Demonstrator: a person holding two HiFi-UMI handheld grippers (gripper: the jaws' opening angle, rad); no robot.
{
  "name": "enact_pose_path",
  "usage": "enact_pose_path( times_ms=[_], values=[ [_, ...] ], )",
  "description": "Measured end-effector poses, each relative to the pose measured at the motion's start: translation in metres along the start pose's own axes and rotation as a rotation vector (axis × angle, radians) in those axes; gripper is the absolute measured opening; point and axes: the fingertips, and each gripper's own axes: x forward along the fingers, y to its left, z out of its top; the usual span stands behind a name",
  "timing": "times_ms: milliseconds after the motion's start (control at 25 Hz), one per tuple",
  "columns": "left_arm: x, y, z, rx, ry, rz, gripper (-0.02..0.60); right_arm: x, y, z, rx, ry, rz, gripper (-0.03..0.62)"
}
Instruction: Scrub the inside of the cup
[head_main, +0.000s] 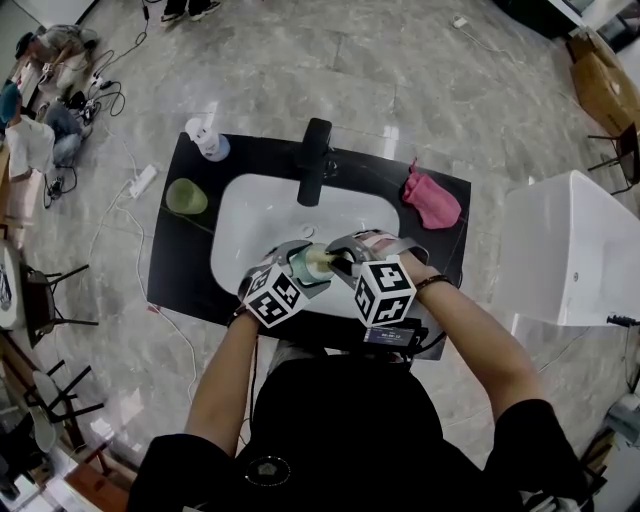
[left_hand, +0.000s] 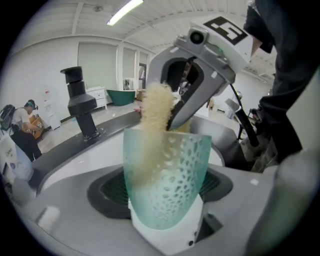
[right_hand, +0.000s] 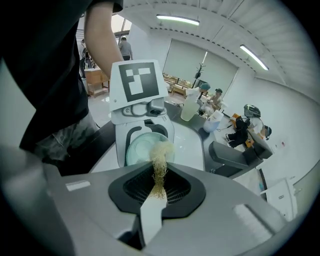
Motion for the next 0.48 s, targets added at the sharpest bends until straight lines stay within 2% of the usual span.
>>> enact_pose_path(
  times_ms=[240,480],
  values=[
    [-0.003,0.01,-0.001,0.008,0.007,0.041,0.373,0.0,0.008,-0.006,0.085,0.017,0.054,0.043],
    [0.006,0.007,0.0,0.075,0.048,0.043,0.373,0.001,0.019,-0.005,0.148,0.011,0.12,0.041]
  ],
)
